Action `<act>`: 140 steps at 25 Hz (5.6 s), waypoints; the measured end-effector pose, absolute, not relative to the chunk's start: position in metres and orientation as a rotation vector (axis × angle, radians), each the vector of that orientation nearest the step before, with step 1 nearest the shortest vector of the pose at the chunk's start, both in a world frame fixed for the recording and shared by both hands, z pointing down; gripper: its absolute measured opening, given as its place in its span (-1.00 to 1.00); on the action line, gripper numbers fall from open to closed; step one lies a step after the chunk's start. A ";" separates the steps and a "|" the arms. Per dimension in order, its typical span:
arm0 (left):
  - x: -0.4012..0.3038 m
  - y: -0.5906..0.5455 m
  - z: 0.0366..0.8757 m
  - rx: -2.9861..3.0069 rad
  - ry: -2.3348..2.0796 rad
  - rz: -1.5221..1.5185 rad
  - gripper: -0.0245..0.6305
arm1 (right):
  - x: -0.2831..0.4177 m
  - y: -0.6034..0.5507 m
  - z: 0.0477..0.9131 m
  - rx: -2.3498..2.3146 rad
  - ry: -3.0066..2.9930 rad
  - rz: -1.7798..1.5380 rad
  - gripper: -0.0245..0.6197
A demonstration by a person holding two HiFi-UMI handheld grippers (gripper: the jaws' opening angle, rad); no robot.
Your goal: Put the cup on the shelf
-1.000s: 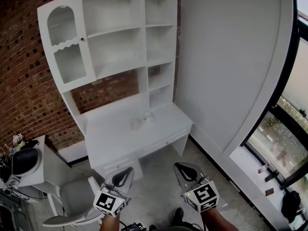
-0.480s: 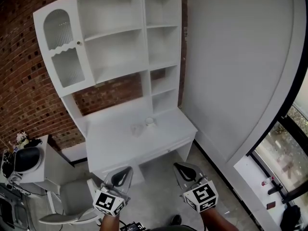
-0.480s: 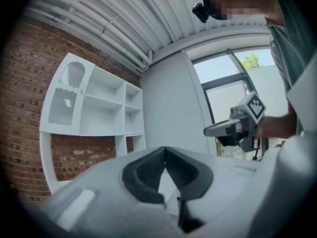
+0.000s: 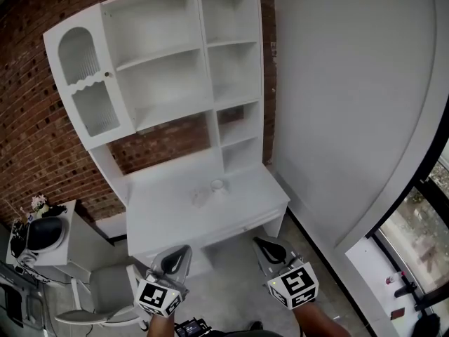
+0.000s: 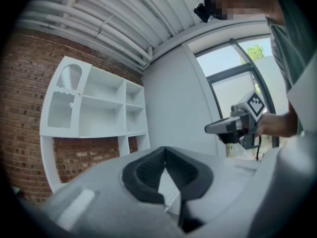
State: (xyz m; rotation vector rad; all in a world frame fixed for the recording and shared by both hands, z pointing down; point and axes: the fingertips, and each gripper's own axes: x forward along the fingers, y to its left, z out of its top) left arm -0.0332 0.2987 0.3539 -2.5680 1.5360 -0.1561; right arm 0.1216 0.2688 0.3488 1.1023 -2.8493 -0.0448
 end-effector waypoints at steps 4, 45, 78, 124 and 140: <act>-0.027 0.285 0.357 -2.574 1.549 -0.181 -0.92 | 0.131 0.256 0.353 1.101 -2.854 -0.017 -0.90; -0.108 0.093 0.381 -2.698 1.392 -0.113 -0.92 | 0.050 0.086 0.368 1.267 -2.717 -0.005 -0.90; -0.082 -0.043 0.417 -2.467 1.881 -0.239 -0.92 | 0.073 -0.105 0.401 0.804 -2.862 0.049 -0.90; -0.225 -0.152 0.521 -2.568 1.960 -0.310 -0.92 | -0.074 -0.224 0.501 0.809 -2.707 0.185 -0.86; -0.235 -0.177 0.614 -2.617 2.106 -0.479 -0.89 | -0.088 -0.264 0.596 0.708 -2.595 0.182 -0.70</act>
